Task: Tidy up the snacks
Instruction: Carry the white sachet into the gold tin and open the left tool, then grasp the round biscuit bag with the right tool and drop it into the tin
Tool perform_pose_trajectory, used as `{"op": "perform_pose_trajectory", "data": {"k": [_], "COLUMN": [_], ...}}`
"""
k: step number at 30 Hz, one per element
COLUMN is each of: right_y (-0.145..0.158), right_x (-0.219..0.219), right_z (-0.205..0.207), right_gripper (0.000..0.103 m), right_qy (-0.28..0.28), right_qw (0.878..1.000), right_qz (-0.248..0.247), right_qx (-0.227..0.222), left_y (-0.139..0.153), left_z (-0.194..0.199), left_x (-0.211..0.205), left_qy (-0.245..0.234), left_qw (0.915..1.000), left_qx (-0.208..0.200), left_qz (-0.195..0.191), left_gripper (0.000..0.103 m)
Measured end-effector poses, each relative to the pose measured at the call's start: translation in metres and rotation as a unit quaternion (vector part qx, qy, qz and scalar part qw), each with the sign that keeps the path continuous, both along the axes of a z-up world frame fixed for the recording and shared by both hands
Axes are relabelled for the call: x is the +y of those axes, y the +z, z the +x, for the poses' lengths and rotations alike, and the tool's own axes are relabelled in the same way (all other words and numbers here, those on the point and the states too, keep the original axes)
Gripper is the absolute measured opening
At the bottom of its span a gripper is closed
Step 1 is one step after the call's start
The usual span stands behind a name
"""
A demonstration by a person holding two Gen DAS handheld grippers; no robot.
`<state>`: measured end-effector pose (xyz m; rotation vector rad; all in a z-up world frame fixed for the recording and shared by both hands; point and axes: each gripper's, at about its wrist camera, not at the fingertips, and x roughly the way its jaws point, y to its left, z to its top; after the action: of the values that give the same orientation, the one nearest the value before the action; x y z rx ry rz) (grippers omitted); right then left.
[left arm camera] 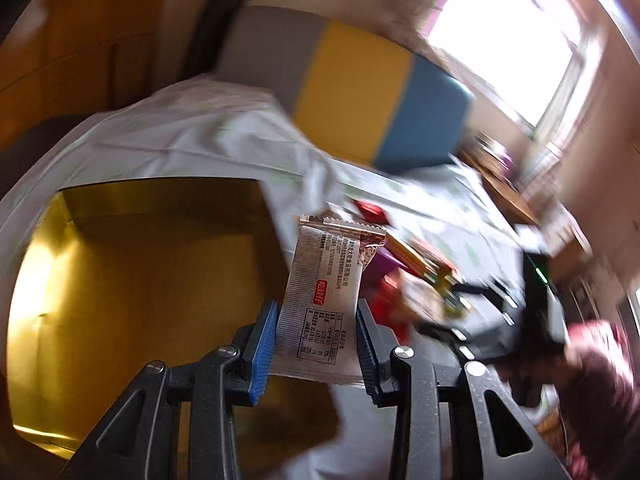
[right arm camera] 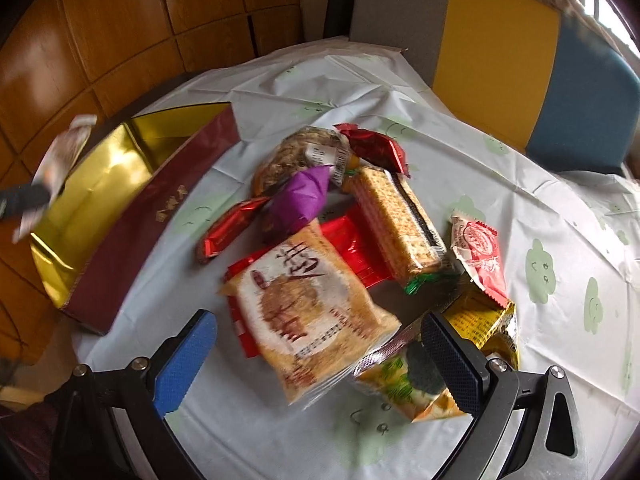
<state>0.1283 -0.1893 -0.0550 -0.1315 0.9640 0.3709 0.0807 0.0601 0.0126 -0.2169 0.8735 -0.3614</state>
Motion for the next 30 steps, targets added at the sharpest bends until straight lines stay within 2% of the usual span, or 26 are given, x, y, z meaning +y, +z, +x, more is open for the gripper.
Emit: {"op": "perform_pose_trajectory", "data": {"k": [3, 7, 9, 11, 12, 13, 18, 23, 30], "right_y": [-0.002, -0.007, -0.01, -0.012, -0.011, -0.01, -0.007, 0.003, 0.006], "right_x": [0.001, 0.003, 0.006, 0.011, 0.013, 0.013, 0.017, 0.01, 0.019], "right_z": [0.003, 0.005, 0.007, 0.006, 0.005, 0.002, -0.001, -0.004, -0.012], "right_gripper": [0.1, 0.092, 0.078, 0.07, 0.063, 0.061, 0.06, 0.06, 0.06], "right_qy": [-0.002, 0.003, 0.01, 0.02, 0.025, 0.028, 0.034, 0.02, 0.012], "right_qw": [1.0, 1.0, 1.0, 1.0, 0.999, 0.999, 0.999, 0.999, 0.998], "right_qz": [-0.006, -0.012, -0.013, -0.021, -0.021, -0.02, -0.015, 0.039, 0.053], "right_qx": [-0.007, -0.008, -0.004, -0.007, -0.009, -0.01, 0.006, 0.019, 0.036], "left_y": [-0.01, -0.027, -0.035, -0.041, -0.043, -0.045, -0.043, -0.04, -0.044], "left_z": [0.032, 0.067, 0.078, 0.081, 0.079, 0.076, 0.043, 0.007, -0.025], "left_x": [0.016, 0.025, 0.03, 0.03, 0.027, 0.025, 0.012, 0.003, 0.01], "left_qy": [0.04, 0.092, 0.108, 0.112, 0.11, 0.107, 0.09, 0.077, 0.098], "left_qw": [0.9988, 0.9947, 0.9921, 0.9911, 0.9914, 0.9918, 0.9937, 0.9935, 0.9879], "left_qx": [0.023, 0.046, 0.064, 0.071, 0.07, 0.069, 0.058, 0.041, 0.045], "left_qz": [-0.015, 0.003, 0.002, 0.003, 0.008, 0.011, 0.034, 0.073, 0.111], "left_gripper": [0.037, 0.04, 0.041, 0.047, 0.05, 0.05, 0.05, 0.05, 0.05]}}
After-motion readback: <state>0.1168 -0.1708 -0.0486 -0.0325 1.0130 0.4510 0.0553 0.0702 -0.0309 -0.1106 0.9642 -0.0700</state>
